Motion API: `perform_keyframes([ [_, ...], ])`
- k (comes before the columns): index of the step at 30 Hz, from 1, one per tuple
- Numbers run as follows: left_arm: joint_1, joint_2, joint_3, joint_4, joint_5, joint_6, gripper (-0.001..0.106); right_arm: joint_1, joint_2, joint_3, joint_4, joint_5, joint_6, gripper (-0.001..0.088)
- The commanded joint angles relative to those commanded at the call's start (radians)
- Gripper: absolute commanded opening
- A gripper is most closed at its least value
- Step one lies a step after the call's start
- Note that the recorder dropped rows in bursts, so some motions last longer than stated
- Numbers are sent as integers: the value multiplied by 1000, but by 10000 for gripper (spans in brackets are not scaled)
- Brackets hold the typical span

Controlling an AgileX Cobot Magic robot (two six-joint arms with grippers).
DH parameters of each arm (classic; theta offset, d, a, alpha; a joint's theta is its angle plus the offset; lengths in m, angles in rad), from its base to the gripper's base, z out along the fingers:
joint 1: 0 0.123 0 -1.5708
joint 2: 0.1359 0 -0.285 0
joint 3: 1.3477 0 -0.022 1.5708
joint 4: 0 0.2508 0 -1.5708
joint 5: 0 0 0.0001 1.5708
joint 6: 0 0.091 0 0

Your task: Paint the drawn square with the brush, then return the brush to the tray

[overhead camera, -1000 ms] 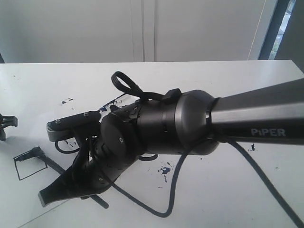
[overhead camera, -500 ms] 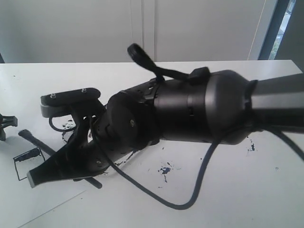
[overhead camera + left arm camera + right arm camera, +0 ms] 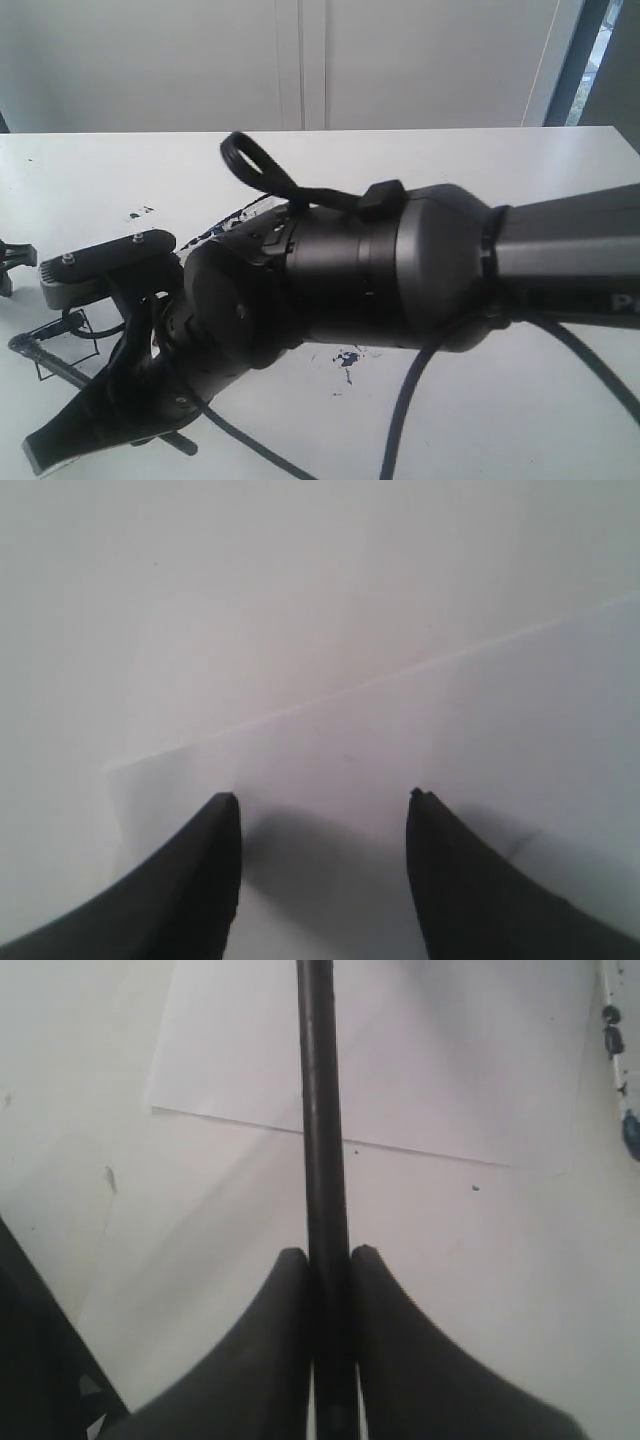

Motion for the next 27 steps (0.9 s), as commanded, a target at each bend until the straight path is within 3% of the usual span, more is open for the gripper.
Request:
perform_keyframes([
  [10,0,0,0,0,1,0,551,-13,29,0,-28,-37,9,0],
  [16,0,0,0,0,3,2,551,-15,39,0,-160,-37,117,0],
  [27,0,0,0,0,1,2,551,-20,50,0,-153,-8,110,0],
])
